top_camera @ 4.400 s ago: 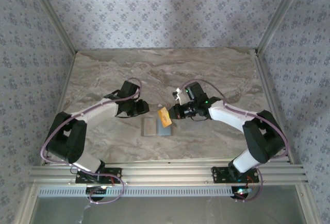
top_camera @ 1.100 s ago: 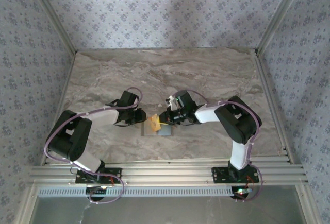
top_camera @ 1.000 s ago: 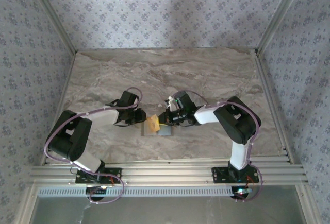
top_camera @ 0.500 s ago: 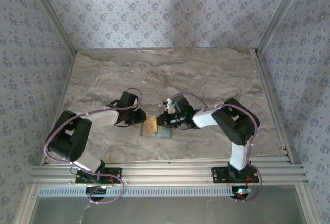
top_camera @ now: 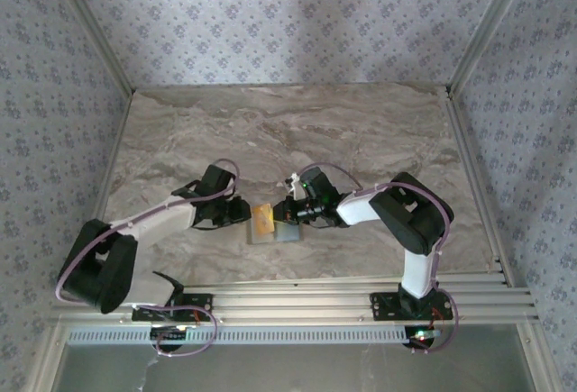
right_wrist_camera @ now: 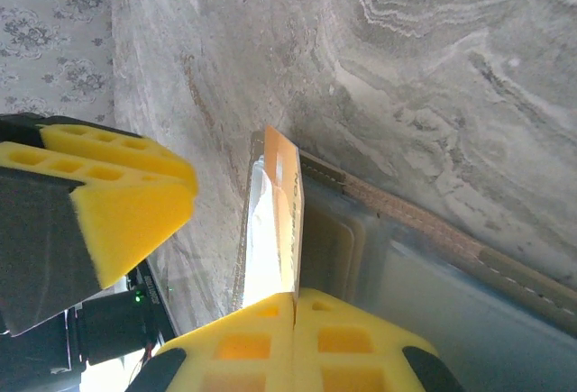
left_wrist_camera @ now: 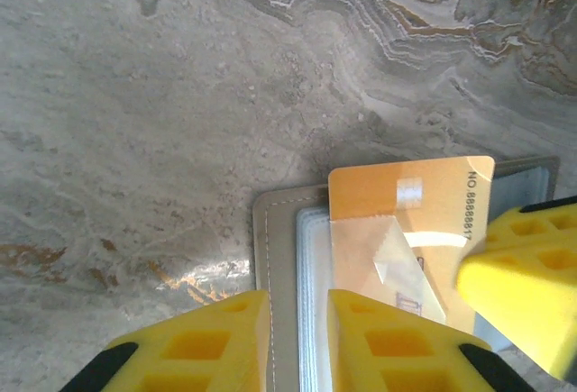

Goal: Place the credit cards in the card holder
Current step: Insert the credit card into the card slot.

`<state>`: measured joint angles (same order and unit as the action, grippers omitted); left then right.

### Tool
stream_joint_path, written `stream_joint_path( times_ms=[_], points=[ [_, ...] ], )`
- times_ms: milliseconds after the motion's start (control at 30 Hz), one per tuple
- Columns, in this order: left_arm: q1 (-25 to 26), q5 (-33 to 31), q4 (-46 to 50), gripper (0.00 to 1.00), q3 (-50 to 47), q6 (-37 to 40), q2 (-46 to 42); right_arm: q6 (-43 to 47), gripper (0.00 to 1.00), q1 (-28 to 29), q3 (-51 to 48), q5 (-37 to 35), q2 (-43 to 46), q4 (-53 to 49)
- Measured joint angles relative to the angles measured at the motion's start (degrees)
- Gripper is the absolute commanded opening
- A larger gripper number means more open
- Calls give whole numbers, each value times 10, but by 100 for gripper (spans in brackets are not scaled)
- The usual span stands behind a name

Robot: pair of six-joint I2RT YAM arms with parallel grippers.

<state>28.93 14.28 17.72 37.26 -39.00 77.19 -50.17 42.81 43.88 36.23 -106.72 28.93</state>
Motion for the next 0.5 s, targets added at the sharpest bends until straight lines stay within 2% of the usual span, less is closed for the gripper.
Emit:
stream_joint_path(
  times_ms=[133,500],
  points=[
    [5,1,5,7,-11,0,0,0,0,0,0,2,-5,0],
    [31,9,-11,4,-18,-6,39,0,0,0,3,7,-9,0]
  ],
)
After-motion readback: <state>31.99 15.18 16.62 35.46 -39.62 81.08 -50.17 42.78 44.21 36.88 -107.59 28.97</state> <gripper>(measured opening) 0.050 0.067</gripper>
